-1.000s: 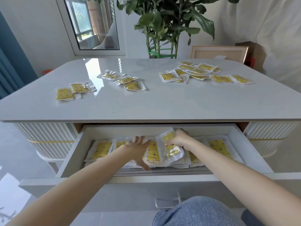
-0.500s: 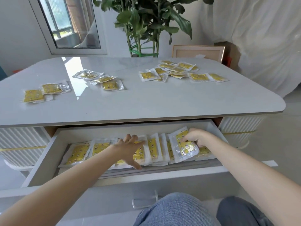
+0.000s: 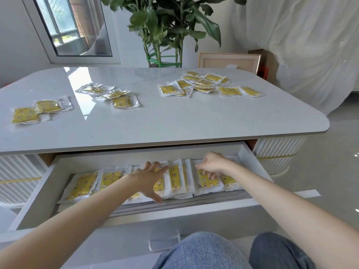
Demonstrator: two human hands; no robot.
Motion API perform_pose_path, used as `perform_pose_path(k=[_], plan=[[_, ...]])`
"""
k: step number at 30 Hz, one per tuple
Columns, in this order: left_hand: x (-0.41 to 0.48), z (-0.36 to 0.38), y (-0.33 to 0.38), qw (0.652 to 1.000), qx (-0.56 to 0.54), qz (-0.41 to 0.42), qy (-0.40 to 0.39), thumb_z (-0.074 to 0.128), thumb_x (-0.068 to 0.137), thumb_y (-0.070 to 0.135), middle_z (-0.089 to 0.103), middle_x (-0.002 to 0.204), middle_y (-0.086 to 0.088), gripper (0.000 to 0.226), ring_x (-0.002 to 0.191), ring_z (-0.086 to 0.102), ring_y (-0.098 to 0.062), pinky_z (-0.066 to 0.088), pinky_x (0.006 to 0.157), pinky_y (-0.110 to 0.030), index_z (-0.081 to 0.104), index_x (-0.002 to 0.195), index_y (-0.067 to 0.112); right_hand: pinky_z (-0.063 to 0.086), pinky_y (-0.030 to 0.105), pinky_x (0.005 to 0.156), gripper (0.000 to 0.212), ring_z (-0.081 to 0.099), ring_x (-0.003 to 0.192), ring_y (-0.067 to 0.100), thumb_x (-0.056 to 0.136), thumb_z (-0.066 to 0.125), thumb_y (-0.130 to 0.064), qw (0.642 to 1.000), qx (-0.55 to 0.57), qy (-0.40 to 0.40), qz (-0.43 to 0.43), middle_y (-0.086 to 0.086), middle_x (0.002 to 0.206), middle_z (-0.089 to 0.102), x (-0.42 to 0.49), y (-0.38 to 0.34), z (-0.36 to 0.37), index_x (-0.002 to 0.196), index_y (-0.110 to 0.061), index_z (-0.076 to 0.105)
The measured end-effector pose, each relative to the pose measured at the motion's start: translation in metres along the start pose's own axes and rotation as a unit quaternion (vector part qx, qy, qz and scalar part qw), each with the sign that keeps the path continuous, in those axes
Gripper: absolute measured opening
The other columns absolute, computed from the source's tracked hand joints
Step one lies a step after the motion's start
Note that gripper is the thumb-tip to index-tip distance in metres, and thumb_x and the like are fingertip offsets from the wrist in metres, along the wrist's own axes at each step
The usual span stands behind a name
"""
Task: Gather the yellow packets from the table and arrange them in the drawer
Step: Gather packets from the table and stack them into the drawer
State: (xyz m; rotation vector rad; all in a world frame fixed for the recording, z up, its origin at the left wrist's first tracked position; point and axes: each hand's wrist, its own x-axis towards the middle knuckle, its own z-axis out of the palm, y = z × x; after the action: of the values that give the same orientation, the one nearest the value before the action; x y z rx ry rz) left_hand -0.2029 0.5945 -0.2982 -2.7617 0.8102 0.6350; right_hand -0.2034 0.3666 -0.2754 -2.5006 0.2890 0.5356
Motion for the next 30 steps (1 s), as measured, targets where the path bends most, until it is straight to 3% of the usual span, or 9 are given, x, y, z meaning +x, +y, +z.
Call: perform_pose_path(k=[2,4,9,12,16,21,25,30], plan=[[0.000,0.001,-0.001,1.000,-0.010,-0.001,-0.001,0.067,0.071,0.063,0.005,0.155,-0.002,0.116,0.139,0.013,-0.028,0.035,0.108,-0.051,-0.008,0.151,0.026,0.053,0.021,0.053,0.031,0.058,0.058,0.013,0.094,0.058,-0.028,0.996,0.047,-0.070,0.033,0.006,0.082,0.066,-0.002,-0.008,0.006,0.107,0.000,0.062],[0.000,0.002,-0.003,1.000,-0.018,-0.001,-0.002,0.067,0.071,0.063,0.005,0.154,-0.003,0.116,0.139,0.013,-0.028,0.035,0.108,-0.052,-0.007,0.151,0.025,0.053,0.022,0.055,0.029,0.056,0.056,0.013,0.094,0.058,-0.026,0.994,0.059,-0.082,0.045,0.006,0.081,0.065,0.002,-0.012,0.013,0.105,0.000,0.062],[-0.001,0.006,-0.008,0.999,-0.037,-0.005,0.008,0.071,0.068,0.060,0.007,0.153,-0.006,0.121,0.139,0.012,-0.029,0.032,0.111,-0.049,-0.006,0.152,0.019,0.045,0.022,0.049,0.024,0.055,0.052,0.016,0.088,0.063,-0.027,0.997,-0.065,0.040,-0.010,0.003,0.064,0.056,0.010,-0.020,0.023,0.074,-0.010,0.055],[-0.001,0.006,-0.015,0.997,-0.072,-0.011,0.014,0.076,0.063,0.058,0.007,0.154,-0.007,0.126,0.140,0.010,-0.030,0.029,0.113,-0.049,-0.005,0.152,0.019,0.045,0.020,0.045,0.017,0.050,0.048,0.011,0.089,0.063,-0.018,0.998,0.048,-0.016,-0.022,0.004,0.070,0.062,0.009,-0.032,0.026,0.092,-0.001,0.067],[-0.005,0.003,-0.021,0.992,-0.118,-0.022,0.030,0.082,0.059,0.053,0.010,0.153,-0.006,0.128,0.140,0.013,-0.029,0.027,0.114,-0.044,0.001,0.152,0.017,0.047,0.017,0.042,0.026,0.056,0.047,0.009,0.088,0.067,-0.013,0.991,0.112,-0.072,0.004,0.011,0.084,0.068,0.009,-0.048,0.038,0.107,0.005,0.066],[-0.005,0.003,-0.022,0.987,-0.153,-0.025,0.048,0.085,0.060,0.045,0.017,0.151,-0.006,0.121,0.138,0.018,-0.027,0.028,0.112,-0.039,0.011,0.151,0.017,0.047,0.016,0.037,0.022,0.058,0.045,0.009,0.083,0.073,-0.011,0.985,0.141,-0.091,0.026,0.007,0.070,0.063,0.011,-0.064,0.047,0.097,0.001,0.060],[-0.004,0.002,-0.017,0.983,-0.169,-0.026,0.063,0.084,0.061,0.044,0.018,0.151,-0.005,0.122,0.139,0.018,-0.025,0.027,0.114,-0.038,0.008,0.152,0.018,0.043,0.015,0.032,0.021,0.051,0.026,0.004,0.092,0.058,-0.001,0.989,0.122,-0.082,0.033,0.009,0.069,0.058,0.010,-0.068,0.052,0.111,0.006,0.058],[-0.003,-0.002,-0.014,0.976,-0.201,-0.031,0.079,0.080,0.066,0.044,0.019,0.151,-0.008,0.117,0.140,0.019,-0.026,0.027,0.113,-0.037,0.005,0.152,0.019,0.035,0.012,0.030,0.012,0.041,0.026,0.004,0.095,0.044,0.006,0.985,0.124,-0.108,0.053,0.008,0.062,0.047,0.001,-0.052,0.022,0.088,0.000,0.052]])
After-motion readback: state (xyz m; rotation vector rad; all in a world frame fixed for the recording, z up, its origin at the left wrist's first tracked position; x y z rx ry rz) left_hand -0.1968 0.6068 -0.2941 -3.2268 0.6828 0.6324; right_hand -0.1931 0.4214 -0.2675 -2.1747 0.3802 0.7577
